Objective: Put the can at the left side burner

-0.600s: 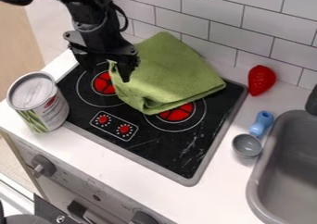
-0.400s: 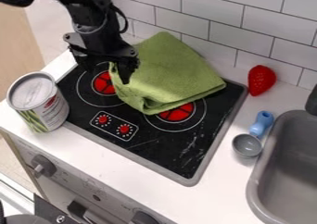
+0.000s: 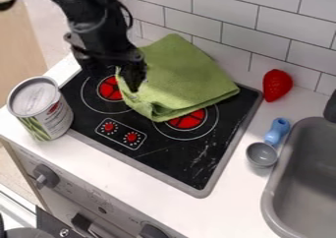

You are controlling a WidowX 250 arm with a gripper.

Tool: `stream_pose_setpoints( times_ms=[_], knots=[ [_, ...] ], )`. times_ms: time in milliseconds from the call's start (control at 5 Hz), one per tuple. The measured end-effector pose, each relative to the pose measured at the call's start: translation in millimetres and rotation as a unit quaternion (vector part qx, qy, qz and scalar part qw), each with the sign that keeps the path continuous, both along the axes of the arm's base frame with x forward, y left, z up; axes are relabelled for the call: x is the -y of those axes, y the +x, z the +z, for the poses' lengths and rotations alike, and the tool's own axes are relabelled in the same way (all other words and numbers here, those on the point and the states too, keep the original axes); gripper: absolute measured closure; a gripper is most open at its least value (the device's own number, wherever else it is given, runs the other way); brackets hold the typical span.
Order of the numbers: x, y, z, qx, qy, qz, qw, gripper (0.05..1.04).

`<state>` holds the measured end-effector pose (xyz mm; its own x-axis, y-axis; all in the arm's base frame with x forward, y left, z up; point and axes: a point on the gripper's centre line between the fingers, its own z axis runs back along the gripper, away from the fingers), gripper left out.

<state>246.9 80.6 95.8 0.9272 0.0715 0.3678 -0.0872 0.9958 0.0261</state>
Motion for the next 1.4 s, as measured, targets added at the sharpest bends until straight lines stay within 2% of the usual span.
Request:
stream_pose_setpoints(
  times_ms=[200, 400, 800, 1000, 1200, 1400],
  knots=[
    [-4.3, -17.1, 7.2, -0.020, -0.012, -0.025, 0.9994, 0.085],
    [-19.2, -42.8, 7.0, -0.072, -0.013, -0.048, 0.9962, 0.085],
    [-55.8, -94.5, 15.6, -0.072, -0.002, -0.075, 0.9946, 0.085],
    [-74.0, -112.1, 4.4, -0.105, 0.008, -0.091, 0.9902, 0.085],
    [-81.2, -118.3, -13.5, -0.149, 0.032, -0.109, 0.9823, 0.085],
    [-83.1, -120.2, -29.1, -0.159, 0.050, -0.114, 0.9795, 0.085]
  ],
)
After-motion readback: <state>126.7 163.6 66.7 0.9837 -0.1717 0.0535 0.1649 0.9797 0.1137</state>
